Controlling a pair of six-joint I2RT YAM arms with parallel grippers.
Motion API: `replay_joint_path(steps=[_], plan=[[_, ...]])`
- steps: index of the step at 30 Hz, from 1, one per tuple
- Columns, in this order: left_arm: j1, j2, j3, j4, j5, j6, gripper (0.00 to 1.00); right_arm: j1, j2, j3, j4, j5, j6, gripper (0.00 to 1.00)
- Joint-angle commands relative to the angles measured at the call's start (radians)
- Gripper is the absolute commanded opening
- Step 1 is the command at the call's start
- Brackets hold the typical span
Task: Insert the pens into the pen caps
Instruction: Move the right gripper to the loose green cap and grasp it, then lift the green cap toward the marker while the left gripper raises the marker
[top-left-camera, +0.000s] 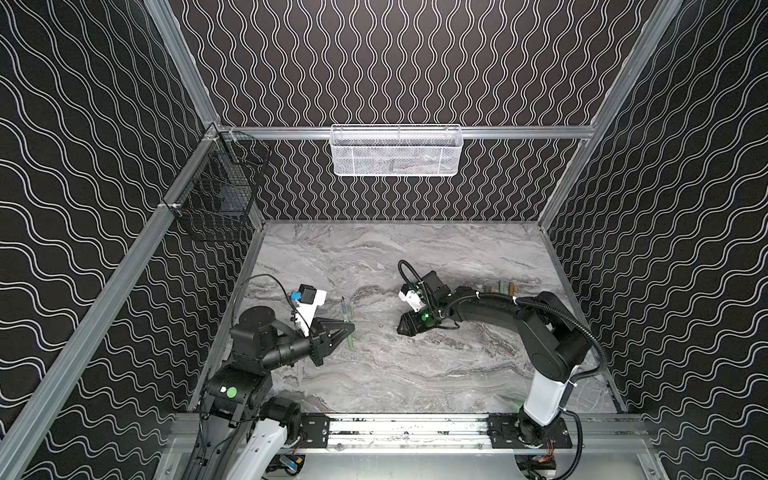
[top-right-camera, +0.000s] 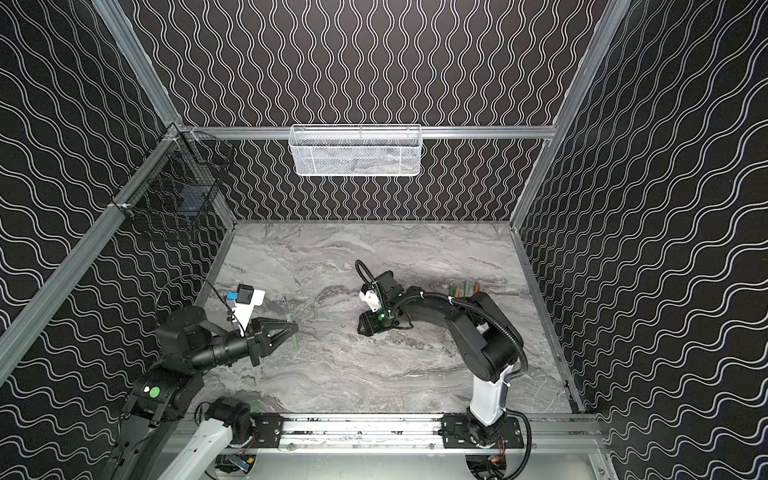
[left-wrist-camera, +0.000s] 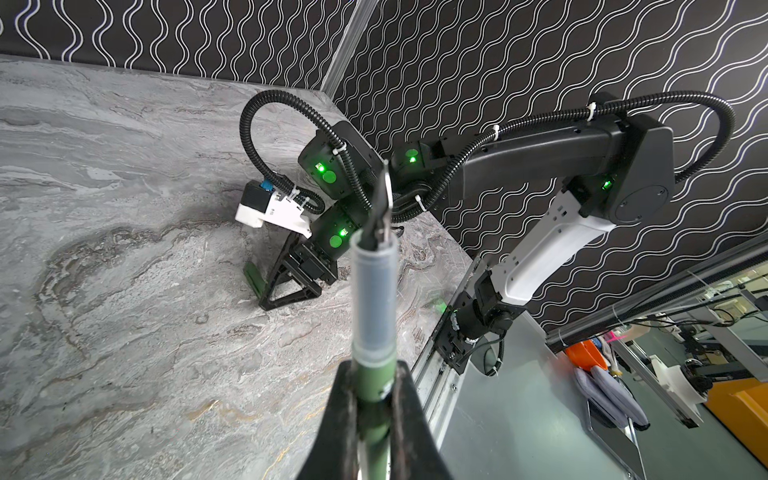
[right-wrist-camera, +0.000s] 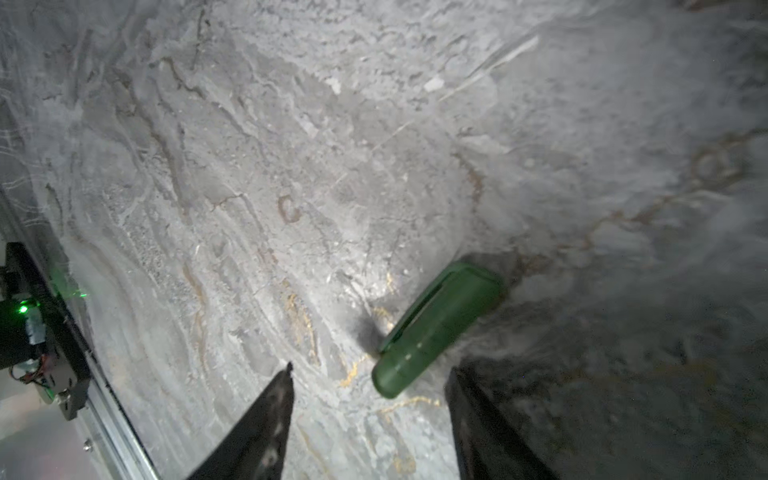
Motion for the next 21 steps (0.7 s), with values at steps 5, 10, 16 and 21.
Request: replay_joint_path(steps=[5, 10, 16, 21], plan=[[0.000, -0.008, -0.002, 0.032, 0.012, 0.020, 0.00, 0.003, 0.077, 0.080, -0.105, 0.113, 0.038, 0.49], [0.001, -0.012, -0.002, 0.033, 0.014, 0.020, 0.00, 0.002, 0.093, 0.106, -0.121, 0.128, 0.047, 0.35], [0.000, -0.015, -0.002, 0.033, 0.015, 0.021, 0.00, 0.015, 0.106, 0.130, -0.159, 0.167, 0.043, 0.26], [0.000, -0.018, -0.003, 0.035, 0.017, 0.022, 0.00, 0.045, 0.149, 0.192, -0.235, 0.258, 0.034, 0.21]])
